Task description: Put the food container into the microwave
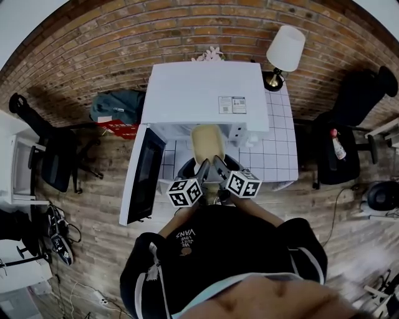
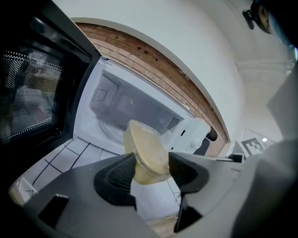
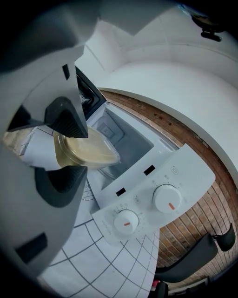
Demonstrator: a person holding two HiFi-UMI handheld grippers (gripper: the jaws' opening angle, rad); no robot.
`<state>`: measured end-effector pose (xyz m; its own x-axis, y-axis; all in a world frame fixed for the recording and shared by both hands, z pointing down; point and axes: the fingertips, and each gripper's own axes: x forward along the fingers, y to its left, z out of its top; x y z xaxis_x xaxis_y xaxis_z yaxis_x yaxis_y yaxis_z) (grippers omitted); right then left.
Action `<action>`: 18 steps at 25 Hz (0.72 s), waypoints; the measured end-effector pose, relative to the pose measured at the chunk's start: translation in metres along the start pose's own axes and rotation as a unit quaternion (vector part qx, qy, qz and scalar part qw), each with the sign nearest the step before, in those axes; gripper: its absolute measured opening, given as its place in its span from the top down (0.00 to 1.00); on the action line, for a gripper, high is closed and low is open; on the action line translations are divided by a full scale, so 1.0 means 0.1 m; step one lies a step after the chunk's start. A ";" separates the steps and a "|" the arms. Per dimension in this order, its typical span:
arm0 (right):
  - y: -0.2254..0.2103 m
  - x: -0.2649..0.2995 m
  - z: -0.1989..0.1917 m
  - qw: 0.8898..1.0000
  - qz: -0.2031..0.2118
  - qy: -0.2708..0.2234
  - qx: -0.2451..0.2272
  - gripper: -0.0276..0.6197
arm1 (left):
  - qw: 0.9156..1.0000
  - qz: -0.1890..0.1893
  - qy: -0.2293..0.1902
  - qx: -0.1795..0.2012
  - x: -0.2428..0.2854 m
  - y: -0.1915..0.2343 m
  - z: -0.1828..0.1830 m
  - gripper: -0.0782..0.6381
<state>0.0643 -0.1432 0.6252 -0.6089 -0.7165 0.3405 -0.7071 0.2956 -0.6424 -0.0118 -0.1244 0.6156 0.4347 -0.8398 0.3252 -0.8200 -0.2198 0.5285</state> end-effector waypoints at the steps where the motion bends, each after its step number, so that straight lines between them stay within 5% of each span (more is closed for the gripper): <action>1: 0.00 0.02 0.01 1.000 -0.001 0.000 0.000 0.68 | 1.000 0.000 0.001 0.000 0.01 0.01 0.01 0.57; 18: -0.07 0.37 0.21 1.000 -0.019 0.001 0.001 0.68 | 1.000 -0.010 0.020 -0.002 0.36 0.21 0.23 0.57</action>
<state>0.0542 -0.1852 0.6283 -0.5818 -0.7263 0.3661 -0.7292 0.2665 -0.6303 -0.0222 -0.1703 0.6204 0.4658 -0.8149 0.3449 -0.8092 -0.2346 0.5386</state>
